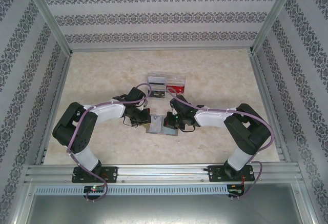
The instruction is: Take the credit cards out of the card holder
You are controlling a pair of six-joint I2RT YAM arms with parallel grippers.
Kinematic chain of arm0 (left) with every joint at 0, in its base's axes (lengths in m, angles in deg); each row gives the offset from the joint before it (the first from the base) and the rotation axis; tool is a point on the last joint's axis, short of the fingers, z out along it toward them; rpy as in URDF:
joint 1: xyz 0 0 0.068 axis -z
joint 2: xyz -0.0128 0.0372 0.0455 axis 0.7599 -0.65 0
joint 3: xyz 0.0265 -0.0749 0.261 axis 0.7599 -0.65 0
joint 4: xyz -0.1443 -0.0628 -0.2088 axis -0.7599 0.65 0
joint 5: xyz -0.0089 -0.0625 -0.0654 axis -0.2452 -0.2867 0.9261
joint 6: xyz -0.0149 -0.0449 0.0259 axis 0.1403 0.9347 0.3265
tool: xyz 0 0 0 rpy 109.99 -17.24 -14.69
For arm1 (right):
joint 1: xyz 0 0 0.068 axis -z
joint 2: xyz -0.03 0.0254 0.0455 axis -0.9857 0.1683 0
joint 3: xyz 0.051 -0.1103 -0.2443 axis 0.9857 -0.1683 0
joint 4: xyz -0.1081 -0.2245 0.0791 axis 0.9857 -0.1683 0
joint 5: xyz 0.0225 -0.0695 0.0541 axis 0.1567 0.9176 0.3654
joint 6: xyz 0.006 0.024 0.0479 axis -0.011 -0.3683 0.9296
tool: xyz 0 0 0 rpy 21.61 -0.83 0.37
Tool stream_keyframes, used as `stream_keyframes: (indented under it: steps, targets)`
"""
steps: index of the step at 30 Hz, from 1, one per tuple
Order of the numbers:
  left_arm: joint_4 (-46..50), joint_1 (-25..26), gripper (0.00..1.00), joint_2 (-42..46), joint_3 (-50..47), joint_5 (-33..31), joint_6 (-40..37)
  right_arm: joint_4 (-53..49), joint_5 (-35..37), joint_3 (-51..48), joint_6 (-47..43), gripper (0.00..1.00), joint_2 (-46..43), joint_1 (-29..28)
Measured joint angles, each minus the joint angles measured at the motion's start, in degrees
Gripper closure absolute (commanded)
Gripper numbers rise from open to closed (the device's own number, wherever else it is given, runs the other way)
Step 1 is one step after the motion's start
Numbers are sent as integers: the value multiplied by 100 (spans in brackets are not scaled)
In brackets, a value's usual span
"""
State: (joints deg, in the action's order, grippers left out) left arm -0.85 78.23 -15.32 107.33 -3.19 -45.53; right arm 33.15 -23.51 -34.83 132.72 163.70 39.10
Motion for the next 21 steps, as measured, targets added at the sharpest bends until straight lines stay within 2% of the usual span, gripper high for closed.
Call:
stream_keyframes:
  steps: [2, 3, 11, 21]
  targets:
    - [2, 0, 100, 0, 2, -7, 0, -2, 0, 0, -2, 100, -11, 13]
    - [2, 0, 100, 0, 2, -4, 0, -2, 0, 0, -4, 95, -22, 13]
    - [4, 0, 100, 0, 2, -2, 0, 22, -9, 107, -2, 80, -26, -20]
    - [7, 0, 100, 0, 7, 0, 0, 149, -70, 323, 2, 79, 251, -68]
